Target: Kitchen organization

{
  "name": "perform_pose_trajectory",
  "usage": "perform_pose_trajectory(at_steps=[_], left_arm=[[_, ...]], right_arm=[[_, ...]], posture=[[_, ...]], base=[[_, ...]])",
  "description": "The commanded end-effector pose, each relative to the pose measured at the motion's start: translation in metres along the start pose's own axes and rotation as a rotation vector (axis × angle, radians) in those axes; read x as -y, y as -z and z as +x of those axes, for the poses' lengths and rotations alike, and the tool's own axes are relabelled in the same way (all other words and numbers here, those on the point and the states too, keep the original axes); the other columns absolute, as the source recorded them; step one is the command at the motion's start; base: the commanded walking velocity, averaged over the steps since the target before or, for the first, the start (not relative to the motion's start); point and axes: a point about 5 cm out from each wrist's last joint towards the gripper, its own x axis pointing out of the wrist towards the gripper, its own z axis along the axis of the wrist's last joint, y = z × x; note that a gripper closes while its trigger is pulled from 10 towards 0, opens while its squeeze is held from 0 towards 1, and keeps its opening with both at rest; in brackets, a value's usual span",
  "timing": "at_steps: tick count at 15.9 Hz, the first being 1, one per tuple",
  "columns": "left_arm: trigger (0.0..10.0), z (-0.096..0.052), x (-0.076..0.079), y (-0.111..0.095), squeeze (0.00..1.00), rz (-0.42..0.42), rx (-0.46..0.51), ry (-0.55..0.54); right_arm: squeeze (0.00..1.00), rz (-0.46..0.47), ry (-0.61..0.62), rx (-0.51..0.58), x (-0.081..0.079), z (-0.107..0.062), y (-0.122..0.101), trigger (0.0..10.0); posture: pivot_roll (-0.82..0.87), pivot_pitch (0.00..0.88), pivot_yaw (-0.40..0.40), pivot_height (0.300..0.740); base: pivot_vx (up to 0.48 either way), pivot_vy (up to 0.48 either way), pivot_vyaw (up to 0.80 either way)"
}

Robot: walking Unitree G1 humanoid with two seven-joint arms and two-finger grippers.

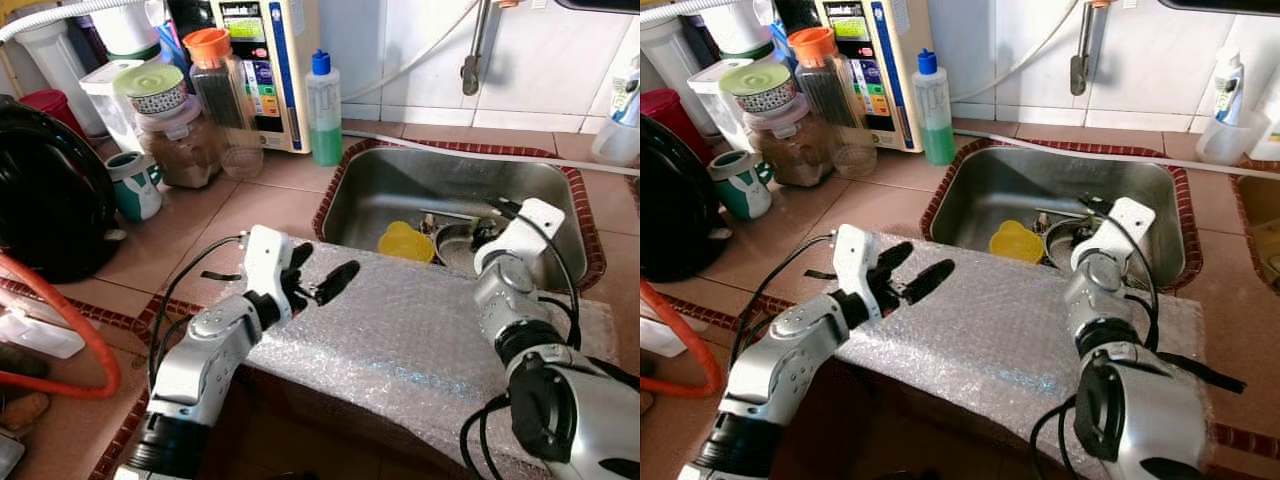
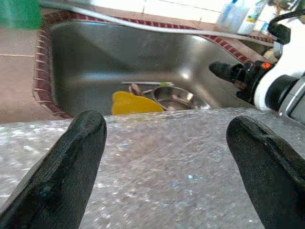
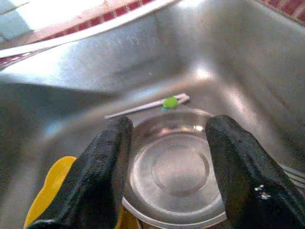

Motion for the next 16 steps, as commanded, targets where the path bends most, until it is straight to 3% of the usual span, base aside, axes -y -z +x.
perform_pose_trajectory(at_steps=[1, 7, 9, 12, 14, 15, 16], left_arm=[[10.0, 0.002, -0.001, -0.002, 1.0, 0.02, -0.006, 0.006], [10.0, 0.011, 0.0, -0.011, 1.0, 0.053, 0.017, 0.008], [10.0, 0.014, -0.005, -0.013, 1.0, 0.039, 0.001, -0.059], [10.0, 0.013, -0.014, -0.012, 1.0, 0.056, 0.008, -0.192], [10.0, 0.013, -0.026, -0.004, 1.0, 0.073, -0.077, -0.372], [10.0, 0.016, -0.027, -0.004, 0.0, 0.074, -0.075, -0.378], [10.0, 0.018, -0.026, -0.009, 0.0, 0.071, -0.019, -0.357]], right_arm=[[1.0, -0.048, -0.021, -0.065, 0.002, -0.008, 0.026, 10.0], [1.0, -0.223, -0.33, 0.13, -0.031, -0.032, 0.03, 10.0], [1.0, -0.292, -0.41, 0.21, -0.034, -0.046, 0.024, 10.0], [1.0, -0.352, -0.391, 0.297, -0.018, -0.065, 0.006, 10.0], [1.0, -0.421, -0.422, 0.34, -0.018, -0.08, -0.001, 10.0], [1.0, -0.435, -0.416, 0.351, -0.017, -0.083, -0.005, 10.0], [1.0, -0.453, -0.409, 0.367, -0.016, -0.087, -0.008, 10.0]], posture=[[0.07, 0.028, 0.155, 0.74], [0.04, 0.018, 0.157, 0.74], [0.01, 0.012, 0.154, 0.74], [-0.04, 0.0, 0.147, 0.74], [-0.07, 0.0, 0.148, 0.74], [-0.08, 0.0, 0.152, 0.74], [-0.1, 0.0, 0.153, 0.74]], base=[[0.0, 0.0, 0.0], [0.0, 0.0, 0.0], [0.0, 0.0, 0.0], [0.0, 0.0, 0.0], [0.0, 0.0, 0.0], [0.0, 0.0, 0.0], [0.0, 0.0, 0.0]])
